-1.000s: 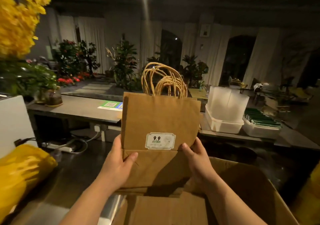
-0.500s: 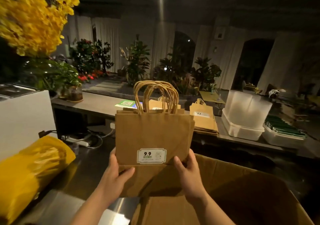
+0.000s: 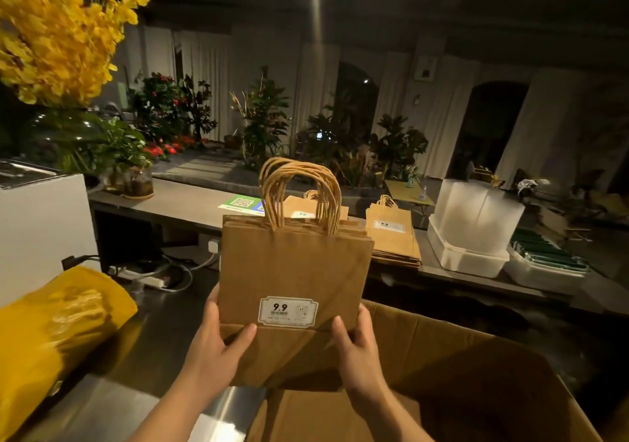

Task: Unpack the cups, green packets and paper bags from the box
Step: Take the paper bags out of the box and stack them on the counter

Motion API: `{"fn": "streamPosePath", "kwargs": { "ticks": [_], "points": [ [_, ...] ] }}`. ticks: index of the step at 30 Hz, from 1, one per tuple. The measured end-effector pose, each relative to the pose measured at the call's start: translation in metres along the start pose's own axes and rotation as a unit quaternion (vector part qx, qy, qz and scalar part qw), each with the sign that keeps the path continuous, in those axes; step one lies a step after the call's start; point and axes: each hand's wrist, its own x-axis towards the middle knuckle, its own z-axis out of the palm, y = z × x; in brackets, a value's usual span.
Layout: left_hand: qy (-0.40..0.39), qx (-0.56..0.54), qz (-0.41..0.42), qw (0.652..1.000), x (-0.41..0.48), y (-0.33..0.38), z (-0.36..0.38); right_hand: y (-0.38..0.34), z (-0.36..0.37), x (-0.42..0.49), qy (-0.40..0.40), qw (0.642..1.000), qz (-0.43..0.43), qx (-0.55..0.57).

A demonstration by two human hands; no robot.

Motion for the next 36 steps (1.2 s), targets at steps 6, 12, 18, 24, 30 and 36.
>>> {"fn": "streamPosePath", "kwargs": {
  "ticks": [6,12,18,24,30,36],
  "points": [
    [-0.004,-0.028,-0.009,1.000,-0.002,-0.010,0.006,0.015,0.001,-0.008,0.015,0.999,0.027,0.033],
    [-0.008,-0.017,0.001,1.000,0.002,-0.010,0.009,0.013,0.004,-0.009,0.037,0.999,-0.007,0.017],
    [0.004,-0.039,0.004,0.999,0.011,-0.020,0.007,0.011,0.004,-0.005,0.050,0.999,-0.001,0.020],
    [0.012,-0.096,-0.031,0.995,0.012,-0.023,0.012,0.014,-0.004,-0.009,-0.038,0.998,0.038,0.039],
    [-0.022,-0.119,-0.060,0.991,0.019,-0.023,0.016,0.022,-0.014,-0.003,-0.019,1.000,0.007,-0.004],
    [-0.078,-0.204,-0.149,0.965,0.027,-0.020,0.007,0.026,-0.012,0.002,0.003,0.998,0.023,-0.056]
  ]
}}
